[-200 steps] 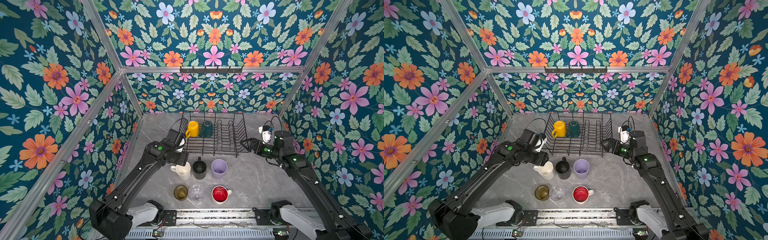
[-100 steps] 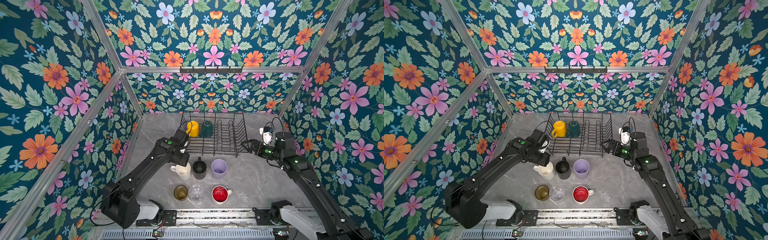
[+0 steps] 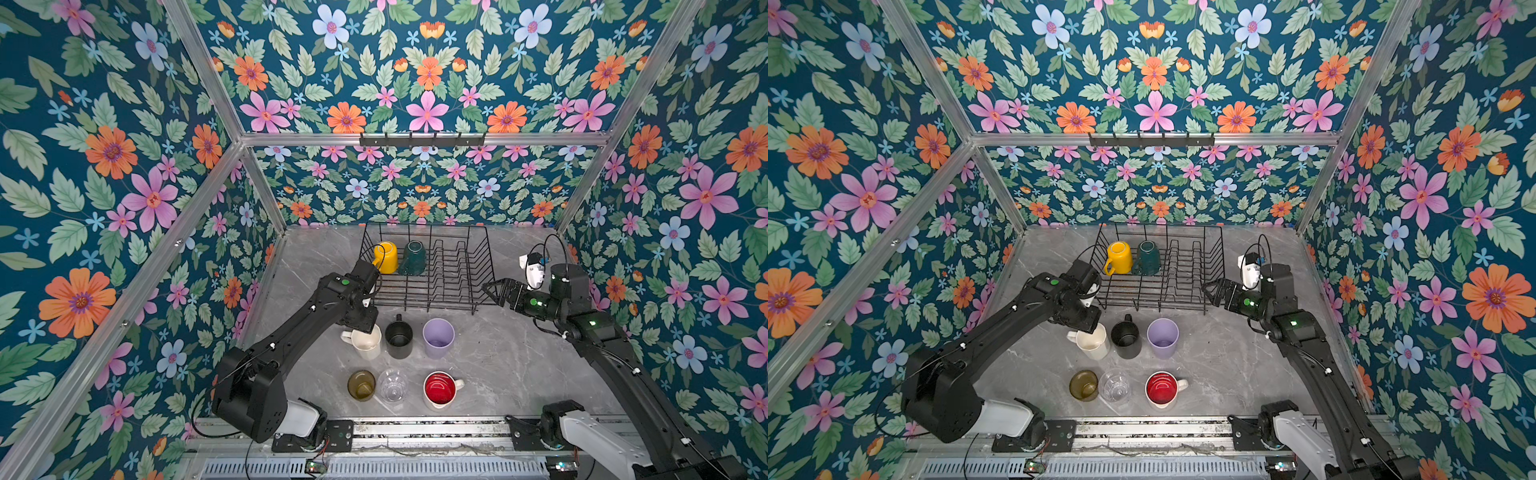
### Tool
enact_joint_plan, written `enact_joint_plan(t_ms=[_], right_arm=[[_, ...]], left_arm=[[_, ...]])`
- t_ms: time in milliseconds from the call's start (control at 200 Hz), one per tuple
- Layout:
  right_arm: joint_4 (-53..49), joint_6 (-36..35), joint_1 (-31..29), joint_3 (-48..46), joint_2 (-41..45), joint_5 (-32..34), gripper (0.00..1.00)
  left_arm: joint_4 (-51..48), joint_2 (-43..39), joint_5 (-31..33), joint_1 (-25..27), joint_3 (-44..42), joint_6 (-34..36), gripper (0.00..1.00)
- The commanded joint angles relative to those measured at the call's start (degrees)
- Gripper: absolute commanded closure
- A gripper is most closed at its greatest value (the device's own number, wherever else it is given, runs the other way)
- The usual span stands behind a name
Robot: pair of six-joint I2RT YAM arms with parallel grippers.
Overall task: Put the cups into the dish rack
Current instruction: 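Move the left gripper down to the cream mug on the table, then grasp the cream mug with the left gripper and lift it over the rack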
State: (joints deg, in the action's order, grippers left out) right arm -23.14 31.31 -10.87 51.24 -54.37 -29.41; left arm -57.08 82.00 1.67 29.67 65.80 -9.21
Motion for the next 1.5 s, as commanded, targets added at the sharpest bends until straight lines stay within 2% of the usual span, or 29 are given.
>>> enact_joint_plan(t_ms=[0,205,445,735,995,1320,1495], right_arm=[[0.1,-1.1,0.0,0.4,0.2,0.7,0.03],[-0.5,-1.3,0.0,0.6,0.6,1.0,0.03],[-0.8,-1.3,0.0,0.6,0.8,1.3,0.03],[-1.3,-1.4,0.0,1.0,0.8,1.7,0.03],[-1.2,-1.4,0.0,1.1,0.6,1.7,0.03],[-0.7,-1.2,0.0,1.1,0.3,1.4,0.03],[-0.6,-1.2,0.0,1.3,0.1,0.9,0.03]], left_arm=[[-0.2,0.8,0.3,-0.1,-0.2,-0.5,0.38],[0.0,2.2,0.1,-0.3,-0.5,-0.7,0.41],[0.4,3.9,-0.3,-0.4,-1.0,-0.5,0.49],[0.2,6.3,-0.1,-0.4,-1.1,-1.1,0.7],[-0.2,6.4,-0.3,-0.4,-0.9,-1.3,1.0],[-1.9,5.4,-0.5,-0.4,0.5,-1.6,1.0],[-2.6,1.4,2.2,-0.5,1.9,-1.2,1.0]])
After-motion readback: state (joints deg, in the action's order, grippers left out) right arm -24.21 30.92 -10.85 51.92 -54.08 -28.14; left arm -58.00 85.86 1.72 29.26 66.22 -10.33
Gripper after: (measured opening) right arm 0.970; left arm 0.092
